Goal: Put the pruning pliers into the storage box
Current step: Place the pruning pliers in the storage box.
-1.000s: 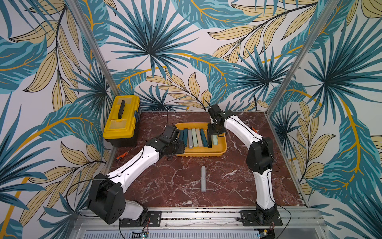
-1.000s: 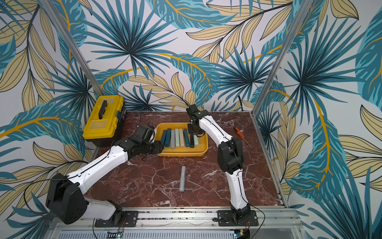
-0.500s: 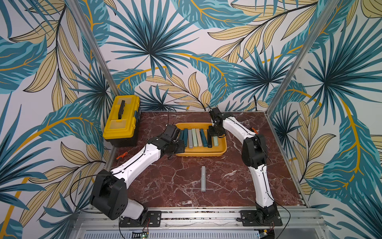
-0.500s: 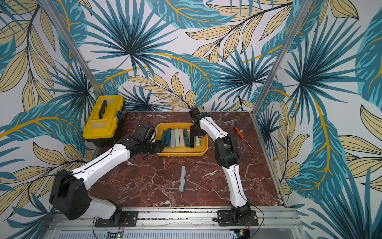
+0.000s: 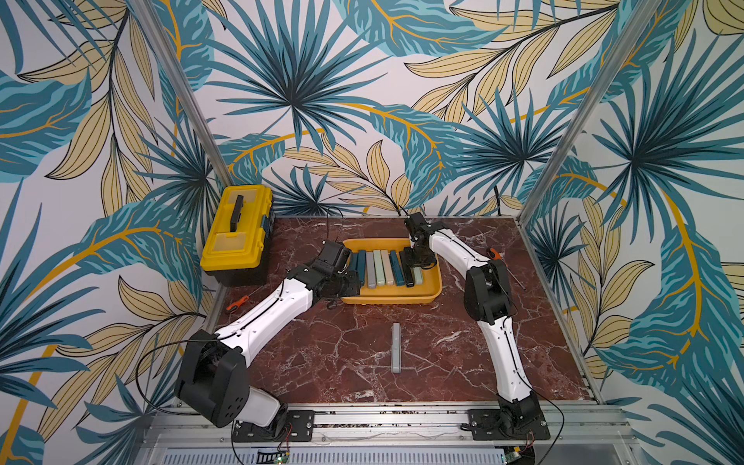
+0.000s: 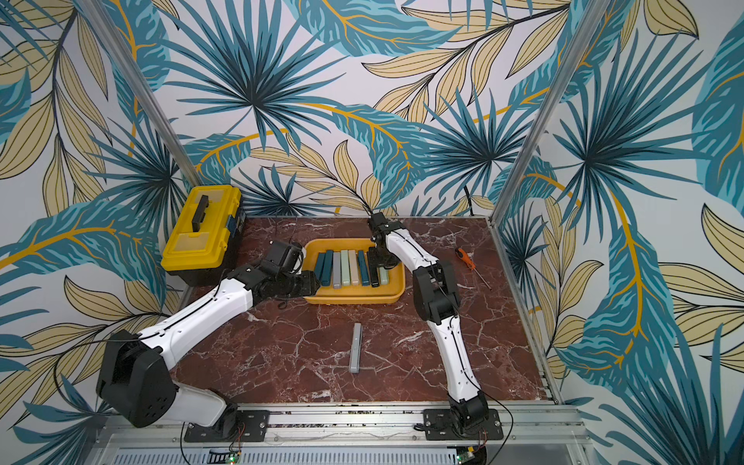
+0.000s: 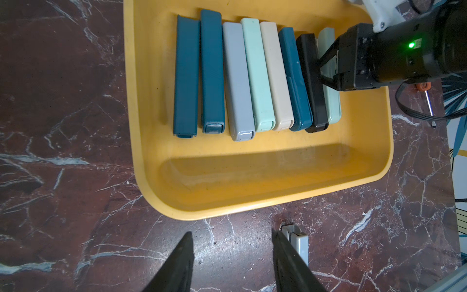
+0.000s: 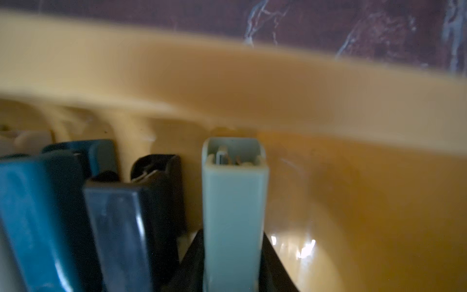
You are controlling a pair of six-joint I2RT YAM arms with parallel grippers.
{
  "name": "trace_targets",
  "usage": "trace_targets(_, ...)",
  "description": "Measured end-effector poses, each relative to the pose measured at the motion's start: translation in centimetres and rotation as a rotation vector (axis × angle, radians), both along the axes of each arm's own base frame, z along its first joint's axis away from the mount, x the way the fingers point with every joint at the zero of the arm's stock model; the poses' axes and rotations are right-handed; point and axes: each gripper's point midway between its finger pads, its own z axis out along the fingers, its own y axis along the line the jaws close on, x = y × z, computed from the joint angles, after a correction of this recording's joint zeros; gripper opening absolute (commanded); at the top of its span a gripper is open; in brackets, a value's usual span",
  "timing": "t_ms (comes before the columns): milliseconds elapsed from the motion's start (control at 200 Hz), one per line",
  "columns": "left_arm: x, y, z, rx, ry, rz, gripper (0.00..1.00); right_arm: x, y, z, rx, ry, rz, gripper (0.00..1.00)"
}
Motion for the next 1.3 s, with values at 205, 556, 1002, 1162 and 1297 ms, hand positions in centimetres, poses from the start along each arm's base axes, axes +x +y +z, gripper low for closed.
trace_targets(205, 0.0, 0.0, 0.0, 0.0, 0.0, 0.0, 0.52, 0.7, 0.7, 0.1, 0.035, -0.011, -0.015, 0.34)
trace_targets(556, 0.0, 0.0, 0.0, 0.0, 0.001, 0.001, 0.52, 2.1, 1.2, 0.0, 0.06, -0.045, -0.032, 0.47)
trace_targets(1002, 0.0, -0.1, 0.0, -0.007, 0.005, 0.004, 0.52, 2.2, 1.1, 0.0, 0.056, -0.052, -0.038, 0.53)
trace_targets(1162, 0.0, -0.1, 0.0, -0.012, 0.007, 0.009, 0.52, 2.2, 0.9, 0.4, 0.056, -0.052, -0.041, 0.53)
trace_targets(1297, -0.1, -0.1, 0.0, -0.015, 0.009, 0.011, 0.52, 1.9, 0.7, 1.7, 0.058, -0.059, -0.042, 0.53)
